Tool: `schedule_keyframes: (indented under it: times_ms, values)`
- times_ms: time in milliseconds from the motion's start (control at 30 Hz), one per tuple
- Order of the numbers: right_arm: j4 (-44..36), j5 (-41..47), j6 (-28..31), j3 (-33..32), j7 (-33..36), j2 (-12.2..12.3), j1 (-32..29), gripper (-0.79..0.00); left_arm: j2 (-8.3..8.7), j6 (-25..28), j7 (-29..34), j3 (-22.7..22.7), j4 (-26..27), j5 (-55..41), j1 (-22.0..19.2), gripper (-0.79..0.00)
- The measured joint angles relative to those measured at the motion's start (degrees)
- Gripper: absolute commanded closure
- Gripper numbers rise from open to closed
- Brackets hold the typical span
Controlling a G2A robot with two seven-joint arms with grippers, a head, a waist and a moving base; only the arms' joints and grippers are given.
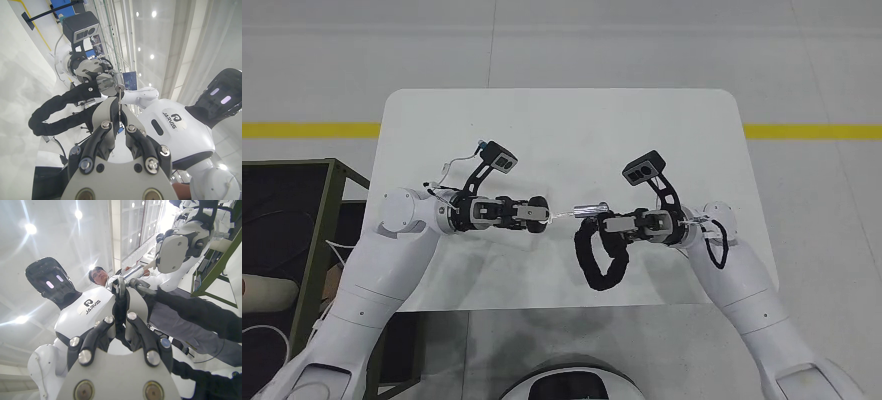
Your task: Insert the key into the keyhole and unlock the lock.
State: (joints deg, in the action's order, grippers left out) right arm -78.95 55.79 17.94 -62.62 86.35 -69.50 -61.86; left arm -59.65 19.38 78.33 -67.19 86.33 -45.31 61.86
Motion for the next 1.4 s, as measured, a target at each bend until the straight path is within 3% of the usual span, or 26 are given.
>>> schedule_keyframes:
  times_ms: [667,1400]
  values:
    - [-1.2,-8.0,-0.1,-3.7,0.1,-1.5,-0.5,0.000,-2.39,-2.9,2.1,-2.8,-0.7,2.6,0.4,0.000]
    - [-6.8,-23.9,7.8,-5.1,-7.8,-0.8,-2.1,0.000,-3.93,-3.1,0.5,-6.7,0.1,8.7,1.8,0.000]
